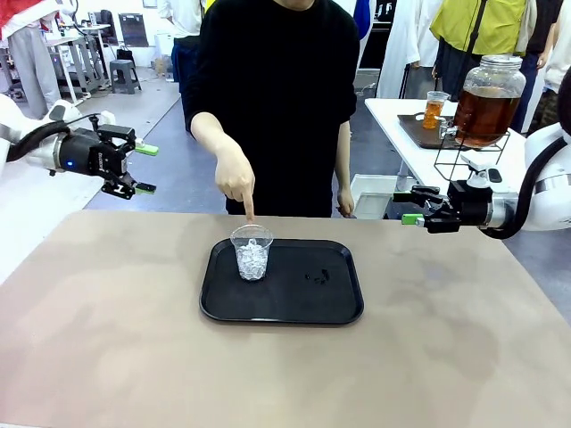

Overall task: Pour the drink into the iced cup.
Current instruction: Pick up the iced cup indicated by the human and present it to them.

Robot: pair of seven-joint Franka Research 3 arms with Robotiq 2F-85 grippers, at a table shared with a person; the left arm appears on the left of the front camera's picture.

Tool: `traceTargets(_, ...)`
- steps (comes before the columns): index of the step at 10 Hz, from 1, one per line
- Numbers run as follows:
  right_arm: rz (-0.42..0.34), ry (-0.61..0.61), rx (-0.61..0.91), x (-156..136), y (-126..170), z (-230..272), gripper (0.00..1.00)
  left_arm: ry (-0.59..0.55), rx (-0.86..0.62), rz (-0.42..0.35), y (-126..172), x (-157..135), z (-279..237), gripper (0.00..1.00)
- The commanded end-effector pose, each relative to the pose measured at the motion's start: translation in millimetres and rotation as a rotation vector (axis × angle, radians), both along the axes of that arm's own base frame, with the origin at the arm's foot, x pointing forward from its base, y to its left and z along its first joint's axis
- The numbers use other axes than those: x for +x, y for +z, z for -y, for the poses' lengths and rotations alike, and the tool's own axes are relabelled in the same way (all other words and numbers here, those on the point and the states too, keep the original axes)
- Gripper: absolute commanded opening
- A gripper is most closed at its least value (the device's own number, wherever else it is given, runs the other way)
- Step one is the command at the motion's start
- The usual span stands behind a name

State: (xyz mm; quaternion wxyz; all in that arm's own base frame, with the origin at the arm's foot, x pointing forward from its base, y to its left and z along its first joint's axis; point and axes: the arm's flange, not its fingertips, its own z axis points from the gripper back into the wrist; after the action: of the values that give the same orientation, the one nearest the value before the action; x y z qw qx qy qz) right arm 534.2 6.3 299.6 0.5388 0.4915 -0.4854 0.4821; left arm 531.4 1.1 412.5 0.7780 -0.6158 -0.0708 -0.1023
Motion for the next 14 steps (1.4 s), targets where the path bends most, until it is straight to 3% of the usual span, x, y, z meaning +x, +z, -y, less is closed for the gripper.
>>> traceTargets(1,0.003,0.004,-0.001,1,3,-2,1.00,-0.092,0.024,0.223,-5,1,-4,1.00)
traceTargets(3,0.003,0.004,-0.001,1,3,-2,1.00,-0.102,0.068,0.354,-8,-2,1,1.00)
traceTargets(4,0.003,0.004,-0.001,1,3,-2,1.00,-0.109,0.066,0.368,-7,-2,3,1.00)
traceTargets(5,0.003,0.004,-0.001,1,3,-2,1.00,-0.105,0.051,0.282,-1,0,0,1.00)
traceTargets(9,0.003,0.004,-0.001,1,3,-2,1.00,-0.108,0.062,0.310,-3,1,1,1.00)
traceTargets(11,0.003,0.004,-0.001,1,3,-2,1.00,-0.204,-0.002,0.555,-15,7,2,1.00)
traceTargets(12,0.003,0.004,-0.001,1,3,-2,1.00,-0.264,-0.013,0.718,-22,6,2,1.00)
traceTargets(14,0.003,0.004,-0.001,1,3,-2,1.00,-0.275,0.024,0.921,-32,0,4,1.00)
